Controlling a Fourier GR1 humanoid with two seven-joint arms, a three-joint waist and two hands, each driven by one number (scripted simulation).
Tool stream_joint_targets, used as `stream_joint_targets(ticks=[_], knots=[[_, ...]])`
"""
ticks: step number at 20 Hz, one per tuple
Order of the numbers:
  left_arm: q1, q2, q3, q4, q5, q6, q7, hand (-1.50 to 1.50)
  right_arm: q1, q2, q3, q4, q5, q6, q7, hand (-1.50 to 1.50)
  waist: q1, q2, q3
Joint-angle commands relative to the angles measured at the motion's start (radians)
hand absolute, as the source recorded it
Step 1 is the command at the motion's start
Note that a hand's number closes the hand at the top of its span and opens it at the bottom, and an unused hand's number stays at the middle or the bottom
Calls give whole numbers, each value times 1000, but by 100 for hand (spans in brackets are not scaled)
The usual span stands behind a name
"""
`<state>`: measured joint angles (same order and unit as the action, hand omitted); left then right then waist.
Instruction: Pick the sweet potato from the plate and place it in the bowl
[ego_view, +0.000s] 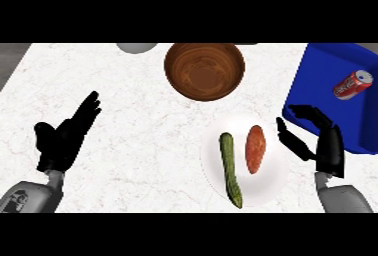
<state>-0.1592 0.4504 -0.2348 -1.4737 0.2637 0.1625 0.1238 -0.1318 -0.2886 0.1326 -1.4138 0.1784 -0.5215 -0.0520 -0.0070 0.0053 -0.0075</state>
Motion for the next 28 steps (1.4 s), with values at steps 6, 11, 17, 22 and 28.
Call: stream_joint_targets(ticks=[6, 11, 17, 22, 28], knots=[[-64, 48, 80, 28, 78, -127, 50, 0, 114, 265, 279, -43, 475, -392, 55, -150, 0, -7, 6], [-35, 49, 99, -5, 102, -126, 74, 0, 80, 224, 214, -124, 817, -208, 482, -150, -6, -12, 1], [-30, 40, 95, 8, 91, -120, 74, 0, 29, 255, 246, -235, 983, 200, 822, -150, -11, -15, 0], [-66, 43, 113, 48, 99, -153, 66, 0, -119, 288, 258, -284, 970, 551, 1070, -150, -1, -7, 4], [-77, 35, 128, 56, 104, -180, 68, 0, -339, 288, 322, -256, 830, 732, 1359, -150, 15, -6, 6]])
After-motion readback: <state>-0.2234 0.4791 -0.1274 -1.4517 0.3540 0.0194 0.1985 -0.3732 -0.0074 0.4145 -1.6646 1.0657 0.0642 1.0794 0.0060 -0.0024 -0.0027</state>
